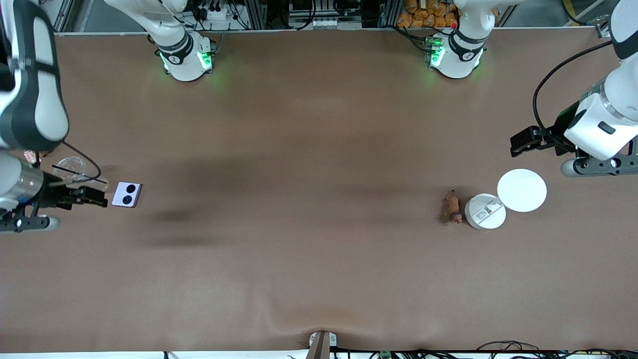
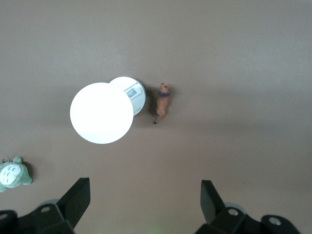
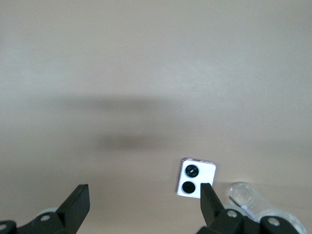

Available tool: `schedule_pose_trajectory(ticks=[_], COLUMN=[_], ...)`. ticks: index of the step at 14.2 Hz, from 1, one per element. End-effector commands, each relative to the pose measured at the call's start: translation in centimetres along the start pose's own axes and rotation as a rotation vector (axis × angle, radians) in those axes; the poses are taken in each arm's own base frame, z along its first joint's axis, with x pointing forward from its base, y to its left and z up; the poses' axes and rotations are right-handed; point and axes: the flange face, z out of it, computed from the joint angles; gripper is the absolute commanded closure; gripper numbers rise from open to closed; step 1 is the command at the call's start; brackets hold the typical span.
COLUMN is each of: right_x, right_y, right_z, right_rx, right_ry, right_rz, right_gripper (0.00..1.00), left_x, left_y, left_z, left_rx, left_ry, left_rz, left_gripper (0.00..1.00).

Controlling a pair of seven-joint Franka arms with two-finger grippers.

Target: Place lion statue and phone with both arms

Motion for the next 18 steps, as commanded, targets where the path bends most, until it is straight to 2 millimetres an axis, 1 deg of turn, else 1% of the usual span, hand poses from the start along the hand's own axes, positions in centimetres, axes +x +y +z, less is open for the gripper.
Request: schedule_pose_trajectory(ticks=[1,2,4,5,6,7,8,10,11,12,13,14,15,16,17,18], right_x=[-3.9,-5.3,-8.3,-9.8,-11.0,-12.2,-12.9,-13.3,-13.5,-13.5,-13.4,-13.1,-12.6,-11.7,-11.2,-11.2], right_y=[-2.3,-3.4,-4.4,-4.6,-4.5,-3.9,-3.2,-2.1,-1.6,-1.4,-1.5,-1.8,-1.5,-1.1,-1.3,-1.3], right_z=[-6.1,-8.5,-12.2,-13.8,-14.9,-15.6,-16.1,-16.4,-16.5,-16.6,-16.6,-17.0,-17.5,-17.1,-17.5,-17.8], right_rx=[-0.024,-0.027,-0.028,-0.027,-0.026,-0.024,-0.020,-0.017,-0.003,0.001,0.004,0.003,0.002,0.002,0.002,0.000], right_ry=[-0.005,-0.004,-0.017,-0.028,-0.037,-0.053,-0.056,-0.052,-0.057,-0.058,-0.055,-0.046,-0.035,-0.044,-0.046,-0.043], right_rz=[0.014,0.020,0.049,0.057,0.062,0.076,0.091,0.098,0.109,0.118,0.126,0.121,0.130,0.149,0.154,0.154], right_gripper=[0.00,0.00,0.00,0.00,0.00,0.00,0.00,0.00,0.00,0.00,0.00,0.00,0.00,0.00,0.00,0.00], left_x=[-1.3,-1.7,-2.3,-2.3,-2.7,-2.9,-3.2,-4.0,-4.9,-5.9,-6.7,-7.5,-8.1,-8.5,-9.0,-9.2], left_y=[-0.7,-0.9,-1.7,-2.3,-2.8,-2.9,-2.9,-3.1,-3.7,-3.2,-3.6,-3.6,-4.0,-3.9,-3.9,-3.8], left_z=[-1.3,-1.6,-2.1,-2.0,-2.4,-2.6,-2.7,-2.5,-2.5,-2.3,-2.1,-1.9,-1.8,-1.7,-1.7,-1.7], left_rx=[-0.004,0.001,0.010,0.011,0.011,0.008,0.009,0.016,0.023,0.030,0.034,0.034,0.033,0.032,0.031,0.030], left_ry=[-0.010,-0.023,-0.024,-0.025,-0.021,-0.019,-0.019,-0.026,-0.031,-0.036,-0.041,-0.042,-0.042,-0.045,-0.045,-0.044], left_rz=[0.002,0.001,0.008,0.015,0.014,0.012,0.012,0.007,-0.003,0.004,-0.002,-0.001,-0.004,0.001,0.003,0.006], left_gripper=[0.00,0.00,0.00,0.00,0.00,0.00,0.00,0.00,0.00,0.00,0.00,0.00,0.00,0.00,0.00,0.00])
